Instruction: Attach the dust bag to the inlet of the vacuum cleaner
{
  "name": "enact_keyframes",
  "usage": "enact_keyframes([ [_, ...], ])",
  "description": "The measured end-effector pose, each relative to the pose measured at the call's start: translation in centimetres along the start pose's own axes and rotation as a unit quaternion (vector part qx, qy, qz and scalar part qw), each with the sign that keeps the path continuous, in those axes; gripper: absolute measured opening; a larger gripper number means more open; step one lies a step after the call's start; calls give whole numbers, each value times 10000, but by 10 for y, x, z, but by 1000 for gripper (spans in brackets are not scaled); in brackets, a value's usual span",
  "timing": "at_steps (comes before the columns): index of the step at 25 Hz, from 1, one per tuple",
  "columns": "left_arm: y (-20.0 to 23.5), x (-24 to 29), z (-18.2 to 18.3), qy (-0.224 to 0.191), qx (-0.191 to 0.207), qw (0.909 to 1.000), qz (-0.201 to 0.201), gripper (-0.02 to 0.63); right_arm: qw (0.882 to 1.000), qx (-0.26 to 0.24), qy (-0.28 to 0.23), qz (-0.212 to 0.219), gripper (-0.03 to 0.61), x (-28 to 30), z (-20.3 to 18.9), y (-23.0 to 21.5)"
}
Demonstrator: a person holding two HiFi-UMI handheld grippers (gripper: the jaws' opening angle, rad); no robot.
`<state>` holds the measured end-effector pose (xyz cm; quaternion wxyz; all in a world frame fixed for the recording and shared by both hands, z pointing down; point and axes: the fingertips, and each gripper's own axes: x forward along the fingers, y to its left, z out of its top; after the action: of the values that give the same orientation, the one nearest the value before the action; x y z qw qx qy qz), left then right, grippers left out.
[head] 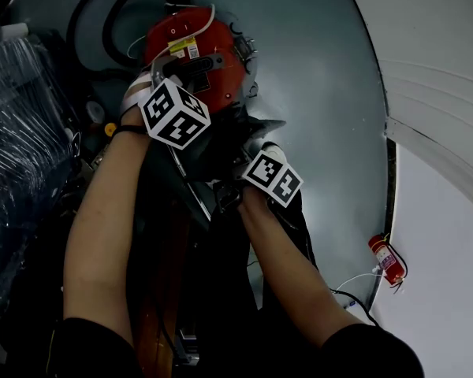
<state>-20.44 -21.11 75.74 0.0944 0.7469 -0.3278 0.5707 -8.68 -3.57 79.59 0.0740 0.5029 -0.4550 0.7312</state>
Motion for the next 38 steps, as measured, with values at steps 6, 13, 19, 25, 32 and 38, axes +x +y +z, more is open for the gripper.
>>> enact_keyframes([
  [6,0,0,1,-41,-13,10000,-4,175,9918,-1262,-42,-183,8,10,-5,5],
  [13,0,0,1,-53,-30,10000,-18,175,9987,-413,243,184,6,6,0,11],
  [19,1,0,1,-40,-54,10000,2,175,9815,-1905,181,-7,6,11,-6,15],
  [25,1,0,1,-39,-58,10000,12,175,9820,-1875,117,193,6,17,-16,5],
  [32,1,0,0,-28,-78,10000,50,175,9877,-1533,128,266,6,24,-15,7],
  [38,1,0,0,1,-85,9999,56,175,9964,-627,203,531,5,14,-6,12],
])
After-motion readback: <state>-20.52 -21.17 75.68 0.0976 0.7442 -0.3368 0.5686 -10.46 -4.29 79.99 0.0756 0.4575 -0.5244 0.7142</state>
